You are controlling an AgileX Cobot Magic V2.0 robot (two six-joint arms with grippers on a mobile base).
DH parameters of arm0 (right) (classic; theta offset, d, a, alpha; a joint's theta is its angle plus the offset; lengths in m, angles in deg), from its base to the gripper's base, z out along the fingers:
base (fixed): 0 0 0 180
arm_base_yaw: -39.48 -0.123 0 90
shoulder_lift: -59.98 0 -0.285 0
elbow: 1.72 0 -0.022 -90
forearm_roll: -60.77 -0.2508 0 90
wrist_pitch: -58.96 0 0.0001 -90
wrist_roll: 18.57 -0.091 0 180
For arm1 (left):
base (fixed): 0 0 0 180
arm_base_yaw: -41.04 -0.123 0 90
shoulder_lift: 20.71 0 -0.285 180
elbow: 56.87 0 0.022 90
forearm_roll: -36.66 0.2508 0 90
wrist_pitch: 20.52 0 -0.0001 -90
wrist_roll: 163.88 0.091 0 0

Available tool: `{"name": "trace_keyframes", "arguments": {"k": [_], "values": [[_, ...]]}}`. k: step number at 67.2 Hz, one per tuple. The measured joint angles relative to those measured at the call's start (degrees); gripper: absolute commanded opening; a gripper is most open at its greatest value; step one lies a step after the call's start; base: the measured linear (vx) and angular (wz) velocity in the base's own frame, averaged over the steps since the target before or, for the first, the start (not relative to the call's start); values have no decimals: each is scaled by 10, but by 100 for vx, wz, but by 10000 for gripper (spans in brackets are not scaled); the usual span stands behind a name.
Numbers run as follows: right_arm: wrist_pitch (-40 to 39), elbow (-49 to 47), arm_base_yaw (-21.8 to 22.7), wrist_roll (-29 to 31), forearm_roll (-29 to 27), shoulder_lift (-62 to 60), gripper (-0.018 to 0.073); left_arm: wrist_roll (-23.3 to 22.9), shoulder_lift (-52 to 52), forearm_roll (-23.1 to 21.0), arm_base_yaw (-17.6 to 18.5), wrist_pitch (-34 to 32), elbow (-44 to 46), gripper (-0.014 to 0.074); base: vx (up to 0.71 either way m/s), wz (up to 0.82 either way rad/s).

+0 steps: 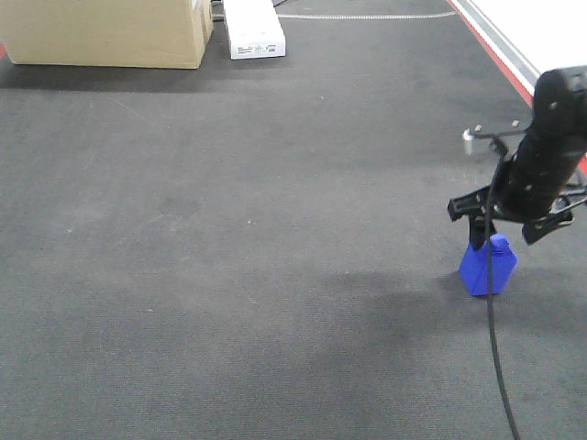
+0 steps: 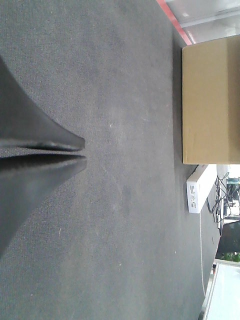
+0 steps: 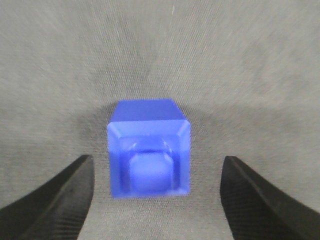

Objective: Pour parts from conveyor to right shelf
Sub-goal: 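Close the right gripper on the blue block, then lift the blue block with the right gripper and retract it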

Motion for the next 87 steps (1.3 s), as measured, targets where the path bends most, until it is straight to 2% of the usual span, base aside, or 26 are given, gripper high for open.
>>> {"name": "trace_keyframes", "arguments": {"k": [9,14,34,48,61,68,87], "values": [[4,-1,0,2,0,29,487,0,0,0,0,0,0,-6,0,0],[3,-1,0,2,0,42,435,0,0,0,0,0,0,-6,0,0],[-28,-1,0,2,-2,36,-11,0,0,0,0,0,0,-6,0,0],[-32,-1,0,4,-15,-42,-9,0,0,0,0,0,0,-6,0,0],[-36,14,0,49,-75,-143,-6,0,0,0,0,0,0,-6,0,0],[-72,73,0,59,-96,-217,-5,0,0,0,0,0,0,-6,0,0],[-193,286,0,51,-96,-429,-5,0,0,0,0,0,0,-6,0,0]]}}
